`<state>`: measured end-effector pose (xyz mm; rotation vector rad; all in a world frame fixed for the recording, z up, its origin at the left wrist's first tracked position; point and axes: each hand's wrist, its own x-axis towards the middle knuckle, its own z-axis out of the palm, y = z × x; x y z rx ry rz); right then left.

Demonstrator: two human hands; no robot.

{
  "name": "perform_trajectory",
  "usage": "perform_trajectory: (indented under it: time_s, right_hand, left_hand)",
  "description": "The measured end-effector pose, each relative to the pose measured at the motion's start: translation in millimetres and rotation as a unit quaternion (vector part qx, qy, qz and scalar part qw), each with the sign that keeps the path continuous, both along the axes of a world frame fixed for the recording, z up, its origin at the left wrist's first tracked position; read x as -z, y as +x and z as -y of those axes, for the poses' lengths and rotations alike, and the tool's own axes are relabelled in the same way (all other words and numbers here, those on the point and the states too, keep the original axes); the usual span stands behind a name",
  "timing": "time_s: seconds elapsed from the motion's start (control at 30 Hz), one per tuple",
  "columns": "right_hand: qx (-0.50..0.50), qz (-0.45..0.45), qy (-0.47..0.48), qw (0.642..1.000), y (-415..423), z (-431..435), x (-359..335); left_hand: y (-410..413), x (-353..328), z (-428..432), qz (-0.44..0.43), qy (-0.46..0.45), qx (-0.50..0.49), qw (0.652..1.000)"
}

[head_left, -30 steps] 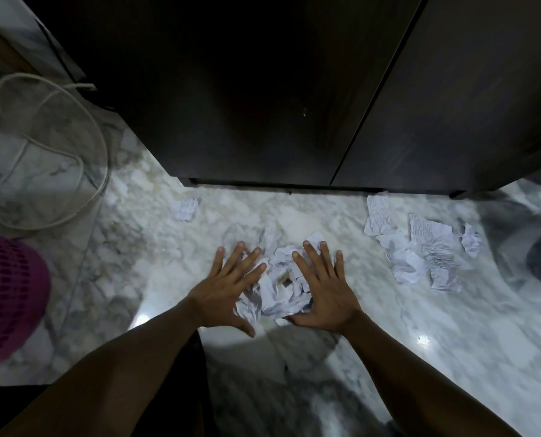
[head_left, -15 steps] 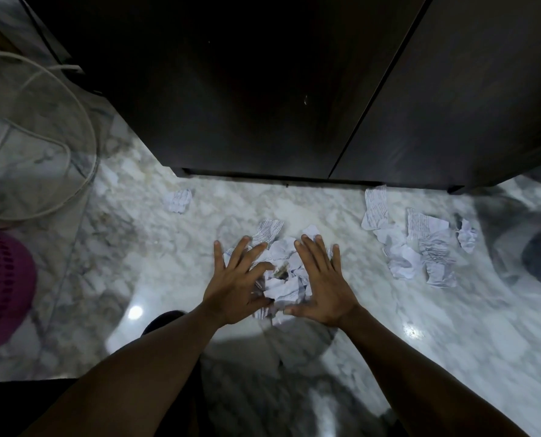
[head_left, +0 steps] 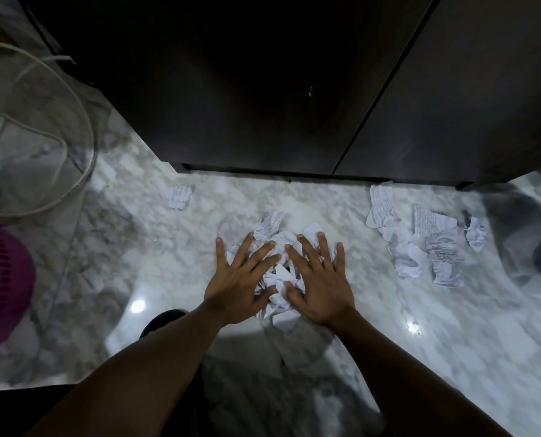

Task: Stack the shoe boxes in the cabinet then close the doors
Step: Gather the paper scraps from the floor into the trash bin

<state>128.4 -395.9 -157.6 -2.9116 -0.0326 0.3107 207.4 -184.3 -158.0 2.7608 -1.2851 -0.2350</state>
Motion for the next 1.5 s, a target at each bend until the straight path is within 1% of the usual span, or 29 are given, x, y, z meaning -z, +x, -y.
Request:
perform_trajectory:
  time_s: [0.2,0.43,0.67,0.73,0.83,0.9,1.07,1.27,1.4,1.5]
  right_hand:
    - [-0.017,0.005,0.001,1.000,3,2,3]
    - [-0.035,0.046,0.009,0.998,2,3,-3]
    - [-0.098,0.002,0.009,0.995,1,10,-3]
    - [-0.103,-0.019,-0.003,0.994,2,11,-5]
    - [-0.098,-0.021,-0.015,0.995,4,7,-6]
    - [-0.085,0.000,-0.007,0.996,4,4,-5]
    - [-0.030,0.097,0.042,0.994,2,4,0]
    - [-0.017,0.117,0.081,0.990,-2,7,5]
    - [-0.010,0.158,0.122,0.980,-3,6,5]
    - [0.010,0.150,0.139,0.979,-5,4,6]
  left_hand:
    - [0,0,-1,-0.014,-0.025,-0.014,0.999]
    - [1,3,-1,0.016,-0.028,-0.018,0.999]
    - [0,-1,-1,0.009,-0.045,-0.024,0.999]
    - [0,-3,0,0.000,-0.055,-0.030,0.998]
    - [0,-4,1,-0.007,-0.046,-0.028,0.999]
    - [1,-5,2,-0.011,-0.040,-0.025,0.999]
    - [2,-6,2,-0.025,-0.032,-0.042,0.998]
    - [1,-8,3,0.007,0.015,-0.002,1.000]
    - [2,-11,4,0.014,0.048,0.009,0.999]
    - [2,-12,4,0.015,0.061,0.010,0.998]
